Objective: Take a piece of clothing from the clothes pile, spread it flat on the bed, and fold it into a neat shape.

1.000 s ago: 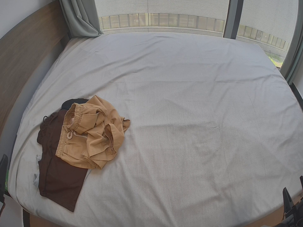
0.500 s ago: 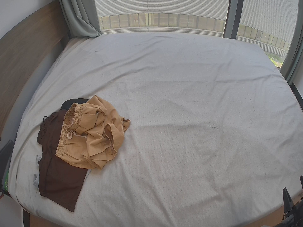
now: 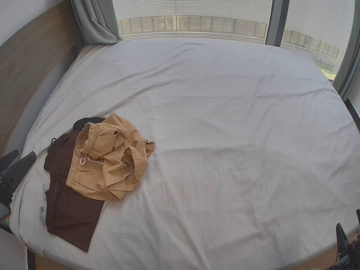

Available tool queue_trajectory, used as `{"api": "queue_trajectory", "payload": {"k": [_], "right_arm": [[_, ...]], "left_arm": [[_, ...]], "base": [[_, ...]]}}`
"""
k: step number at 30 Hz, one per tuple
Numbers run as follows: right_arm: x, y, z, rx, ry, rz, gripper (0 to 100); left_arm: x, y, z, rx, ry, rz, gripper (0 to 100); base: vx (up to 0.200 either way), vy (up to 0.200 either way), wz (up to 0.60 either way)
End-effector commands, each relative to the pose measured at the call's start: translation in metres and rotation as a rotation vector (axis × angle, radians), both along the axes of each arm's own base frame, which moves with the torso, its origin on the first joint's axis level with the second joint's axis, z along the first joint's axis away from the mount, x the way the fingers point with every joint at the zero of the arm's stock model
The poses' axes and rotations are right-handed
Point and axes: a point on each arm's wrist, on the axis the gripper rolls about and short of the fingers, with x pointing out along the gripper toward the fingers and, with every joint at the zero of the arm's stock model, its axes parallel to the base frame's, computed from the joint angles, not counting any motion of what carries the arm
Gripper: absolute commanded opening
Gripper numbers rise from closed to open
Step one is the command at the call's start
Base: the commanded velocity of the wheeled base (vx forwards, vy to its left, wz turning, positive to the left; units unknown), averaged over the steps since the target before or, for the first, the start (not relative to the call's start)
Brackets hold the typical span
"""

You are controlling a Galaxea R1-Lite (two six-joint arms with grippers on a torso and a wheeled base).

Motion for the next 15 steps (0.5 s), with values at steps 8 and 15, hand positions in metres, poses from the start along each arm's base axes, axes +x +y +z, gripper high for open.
{"api": "queue_trajectory", "payload": {"k": [8, 15], "right_arm": [[0.0, 0.0, -0.005, 0.0, 0.001, 0.001, 100], [0.0, 0.0, -0.005, 0.0, 0.003, 0.001, 100]], "left_arm": [[0.053, 0.011, -0.006, -0.006, 0.105, 0.018, 100], [0.071, 0.017, -0.005, -0.019, 0.085, -0.038, 100]], "base": [[0.0, 0.0, 0.0], [0.0, 0.0, 0.0]]}}
